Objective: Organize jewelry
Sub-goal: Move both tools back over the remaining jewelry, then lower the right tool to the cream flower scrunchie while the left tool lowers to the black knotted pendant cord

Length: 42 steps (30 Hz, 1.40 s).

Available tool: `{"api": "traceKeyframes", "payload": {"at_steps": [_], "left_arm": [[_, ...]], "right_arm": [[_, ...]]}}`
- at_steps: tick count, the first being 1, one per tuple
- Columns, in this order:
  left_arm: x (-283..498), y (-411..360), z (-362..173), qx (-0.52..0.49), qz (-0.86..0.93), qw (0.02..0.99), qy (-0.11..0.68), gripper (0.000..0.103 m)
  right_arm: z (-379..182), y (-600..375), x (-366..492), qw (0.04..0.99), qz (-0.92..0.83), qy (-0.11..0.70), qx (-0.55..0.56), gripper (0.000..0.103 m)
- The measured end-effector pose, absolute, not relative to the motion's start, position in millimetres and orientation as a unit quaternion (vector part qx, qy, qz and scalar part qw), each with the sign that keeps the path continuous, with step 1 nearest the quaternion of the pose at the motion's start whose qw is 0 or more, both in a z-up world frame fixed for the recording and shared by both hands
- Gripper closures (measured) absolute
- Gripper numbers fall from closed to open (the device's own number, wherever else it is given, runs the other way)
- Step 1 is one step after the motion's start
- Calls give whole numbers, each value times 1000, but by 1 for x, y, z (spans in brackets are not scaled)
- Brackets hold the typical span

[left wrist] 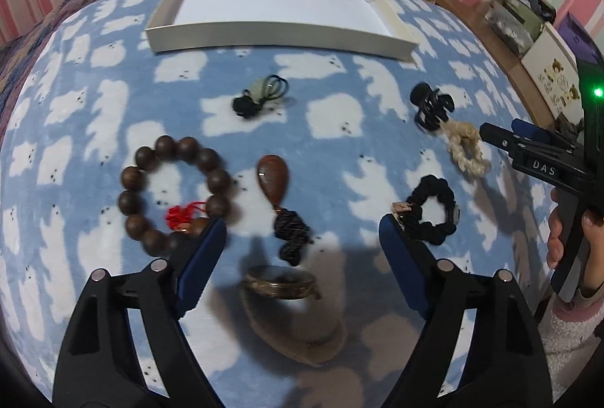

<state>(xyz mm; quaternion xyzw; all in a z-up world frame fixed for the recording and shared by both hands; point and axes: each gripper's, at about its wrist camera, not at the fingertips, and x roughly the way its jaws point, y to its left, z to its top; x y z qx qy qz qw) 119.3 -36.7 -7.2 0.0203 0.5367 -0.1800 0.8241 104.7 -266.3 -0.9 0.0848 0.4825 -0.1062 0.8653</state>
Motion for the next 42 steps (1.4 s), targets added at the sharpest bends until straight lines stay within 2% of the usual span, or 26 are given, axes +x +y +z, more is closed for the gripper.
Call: {"api": "traceKeyframes", "payload": {"at_steps": [14, 22, 26, 30, 41, 42], "left_arm": [[135, -42, -29, 29, -153, 811, 564, 28], [141, -42, -37, 20, -163, 799, 579, 41], [143, -43, -39, 24, -164, 797, 581, 43], [146, -43, -43, 22, -163, 794, 586, 49], [150, -45, -45, 26, -163, 792, 588, 52], [151, -46, -46, 27, -163, 792, 588, 54]], "right_arm": [[-23, -272, 107, 850, -97, 510, 88, 18], [-24, -273, 110, 848, -103, 512, 87, 18], [-24, -275, 110, 848, -104, 511, 92, 18], [-26, -272, 113, 847, -99, 514, 88, 18], [-33, -271, 120, 847, -91, 517, 90, 19], [-34, -271, 121, 846, -92, 518, 90, 21]]}}
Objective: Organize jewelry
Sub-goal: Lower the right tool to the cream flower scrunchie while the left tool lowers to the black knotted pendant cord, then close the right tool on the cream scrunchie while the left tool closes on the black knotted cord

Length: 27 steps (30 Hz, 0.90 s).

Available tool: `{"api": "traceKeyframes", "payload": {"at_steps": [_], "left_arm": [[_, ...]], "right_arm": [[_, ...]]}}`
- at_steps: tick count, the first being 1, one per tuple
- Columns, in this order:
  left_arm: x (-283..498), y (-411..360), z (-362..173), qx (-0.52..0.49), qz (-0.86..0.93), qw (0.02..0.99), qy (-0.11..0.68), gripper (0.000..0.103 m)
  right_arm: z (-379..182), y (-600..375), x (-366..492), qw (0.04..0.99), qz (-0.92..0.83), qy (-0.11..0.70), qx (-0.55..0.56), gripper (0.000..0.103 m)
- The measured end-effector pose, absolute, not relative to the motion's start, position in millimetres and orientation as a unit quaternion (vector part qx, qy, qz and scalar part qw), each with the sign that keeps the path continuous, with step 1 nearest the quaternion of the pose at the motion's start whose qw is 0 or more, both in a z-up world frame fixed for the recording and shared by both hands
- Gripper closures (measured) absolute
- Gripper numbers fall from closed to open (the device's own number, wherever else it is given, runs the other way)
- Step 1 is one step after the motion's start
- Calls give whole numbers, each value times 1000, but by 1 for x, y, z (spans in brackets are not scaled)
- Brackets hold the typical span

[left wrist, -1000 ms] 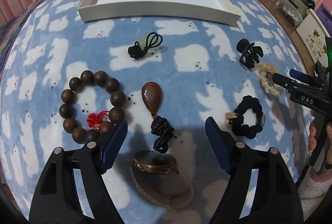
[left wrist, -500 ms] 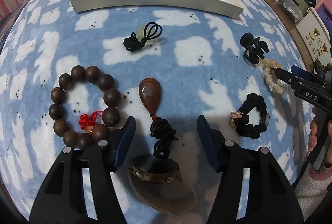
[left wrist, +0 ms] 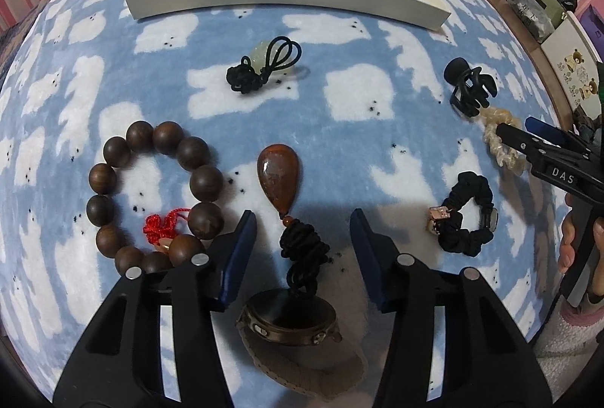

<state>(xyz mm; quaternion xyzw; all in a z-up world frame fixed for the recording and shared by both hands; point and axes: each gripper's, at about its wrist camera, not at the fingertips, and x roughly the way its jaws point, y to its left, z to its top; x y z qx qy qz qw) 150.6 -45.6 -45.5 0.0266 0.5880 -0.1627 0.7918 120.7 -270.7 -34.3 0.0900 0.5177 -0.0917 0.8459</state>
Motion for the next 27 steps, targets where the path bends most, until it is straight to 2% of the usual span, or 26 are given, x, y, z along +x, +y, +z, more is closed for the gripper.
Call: {"api": "traceKeyframes", "payload": {"at_steps": [2, 6, 10, 12, 17, 20, 27], "left_arm": [[152, -46, -46, 28, -161, 792, 589, 58], [153, -48, -47, 36, -159, 792, 588, 63], [156, -49, -47, 46, -153, 796, 584, 81], [157, -49, -47, 48, -149, 796, 584, 87], [160, -48, -47, 43, -150, 797, 583, 90], [160, -48, -46, 43, -151, 800, 579, 91], [164, -46, -37, 36, -153, 808, 567, 92]], "right_arm": [[-37, -272, 122, 845, -90, 519, 94, 32], [-42, -271, 126, 841, -79, 526, 101, 43], [-44, -267, 128, 842, -70, 525, 104, 51], [-44, -266, 127, 842, -67, 525, 106, 55], [-45, -267, 126, 842, -61, 524, 116, 67], [-45, -269, 125, 842, -60, 522, 120, 85], [-45, -273, 127, 842, -58, 521, 126, 87]]}}
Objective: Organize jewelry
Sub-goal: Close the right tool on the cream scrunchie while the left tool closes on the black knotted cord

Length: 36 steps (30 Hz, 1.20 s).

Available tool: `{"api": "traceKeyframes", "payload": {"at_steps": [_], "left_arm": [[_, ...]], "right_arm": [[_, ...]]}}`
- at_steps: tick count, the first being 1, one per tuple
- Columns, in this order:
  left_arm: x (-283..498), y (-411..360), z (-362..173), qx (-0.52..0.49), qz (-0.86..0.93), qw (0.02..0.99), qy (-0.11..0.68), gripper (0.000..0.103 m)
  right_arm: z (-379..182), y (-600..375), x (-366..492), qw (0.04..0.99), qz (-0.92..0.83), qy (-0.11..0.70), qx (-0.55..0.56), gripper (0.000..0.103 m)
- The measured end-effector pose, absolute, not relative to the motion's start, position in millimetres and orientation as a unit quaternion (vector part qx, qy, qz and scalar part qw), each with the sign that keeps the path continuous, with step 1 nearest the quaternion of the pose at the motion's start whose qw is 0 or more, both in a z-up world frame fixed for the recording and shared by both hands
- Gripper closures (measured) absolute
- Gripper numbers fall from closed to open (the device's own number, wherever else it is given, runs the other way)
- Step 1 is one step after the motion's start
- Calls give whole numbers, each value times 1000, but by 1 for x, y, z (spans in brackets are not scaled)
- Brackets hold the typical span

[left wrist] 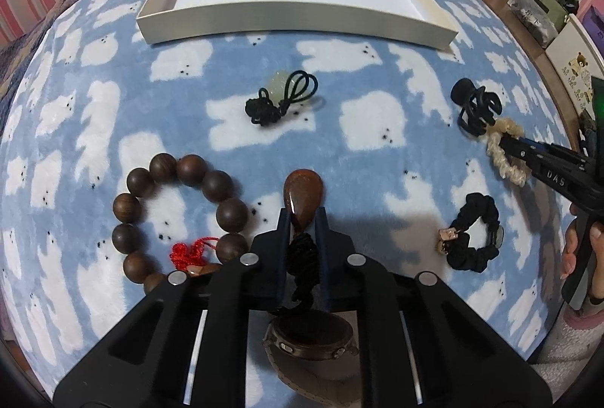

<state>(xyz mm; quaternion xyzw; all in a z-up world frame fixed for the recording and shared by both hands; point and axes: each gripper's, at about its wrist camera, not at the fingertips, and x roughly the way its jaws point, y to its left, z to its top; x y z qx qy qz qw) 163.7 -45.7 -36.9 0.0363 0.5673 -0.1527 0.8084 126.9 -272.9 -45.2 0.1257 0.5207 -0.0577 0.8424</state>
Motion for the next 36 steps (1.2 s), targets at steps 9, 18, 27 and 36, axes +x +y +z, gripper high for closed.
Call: {"api": "traceKeyframes", "payload": {"at_steps": [9, 18, 27, 36], "left_arm": [[164, -44, -42, 32, -154, 804, 573, 92], [162, -41, -44, 28, -155, 802, 576, 92], [161, -40, -44, 26, -155, 803, 575, 92], [161, -38, -41, 24, -156, 804, 574, 92]], "right_arm": [[-45, -271, 128, 841, -59, 523, 123, 87], [-46, -270, 128, 841, -59, 524, 121, 87], [-46, -270, 127, 842, -59, 523, 120, 87], [-46, -270, 127, 842, -60, 522, 120, 87]]}}
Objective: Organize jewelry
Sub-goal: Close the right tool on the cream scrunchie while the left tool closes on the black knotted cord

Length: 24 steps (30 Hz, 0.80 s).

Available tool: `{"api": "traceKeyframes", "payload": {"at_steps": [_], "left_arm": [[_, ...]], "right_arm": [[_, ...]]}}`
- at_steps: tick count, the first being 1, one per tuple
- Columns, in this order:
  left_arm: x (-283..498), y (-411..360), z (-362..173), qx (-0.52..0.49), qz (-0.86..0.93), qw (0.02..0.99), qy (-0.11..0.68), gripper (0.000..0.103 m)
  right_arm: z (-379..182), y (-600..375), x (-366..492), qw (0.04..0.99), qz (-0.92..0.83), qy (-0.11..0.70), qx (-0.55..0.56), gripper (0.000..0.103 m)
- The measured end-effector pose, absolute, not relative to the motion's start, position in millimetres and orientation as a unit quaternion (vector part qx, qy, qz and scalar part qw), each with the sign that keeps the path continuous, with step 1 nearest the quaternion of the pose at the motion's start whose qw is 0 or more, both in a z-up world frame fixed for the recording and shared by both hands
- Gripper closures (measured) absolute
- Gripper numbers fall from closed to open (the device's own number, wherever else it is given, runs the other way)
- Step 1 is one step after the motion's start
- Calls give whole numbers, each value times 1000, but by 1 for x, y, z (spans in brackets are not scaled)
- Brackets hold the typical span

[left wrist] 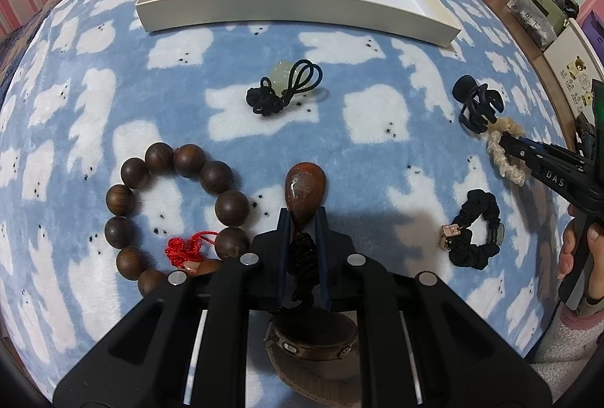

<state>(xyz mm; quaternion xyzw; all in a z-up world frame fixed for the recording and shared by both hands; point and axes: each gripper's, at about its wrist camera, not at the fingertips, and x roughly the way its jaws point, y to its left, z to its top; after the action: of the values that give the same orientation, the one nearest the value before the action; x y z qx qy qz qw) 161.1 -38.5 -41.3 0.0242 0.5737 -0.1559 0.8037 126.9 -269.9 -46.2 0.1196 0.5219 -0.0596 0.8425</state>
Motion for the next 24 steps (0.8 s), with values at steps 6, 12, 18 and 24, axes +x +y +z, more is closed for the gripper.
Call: {"api": "traceKeyframes", "payload": {"at_steps": [6, 12, 18, 24], "left_arm": [[162, -39, -41, 24, -156, 804, 574, 92], [161, -39, -41, 25, -156, 804, 573, 92], [162, -38, -42, 25, -157, 802, 576, 92], [162, -39, -42, 25, -158, 802, 576, 92]], "right_arm": [[-46, -270, 127, 843, -59, 521, 119, 87], [-46, -270, 127, 843, -59, 522, 119, 87], [-47, -270, 127, 842, -58, 523, 120, 87], [-47, -272, 127, 841, -56, 523, 126, 87]]}}
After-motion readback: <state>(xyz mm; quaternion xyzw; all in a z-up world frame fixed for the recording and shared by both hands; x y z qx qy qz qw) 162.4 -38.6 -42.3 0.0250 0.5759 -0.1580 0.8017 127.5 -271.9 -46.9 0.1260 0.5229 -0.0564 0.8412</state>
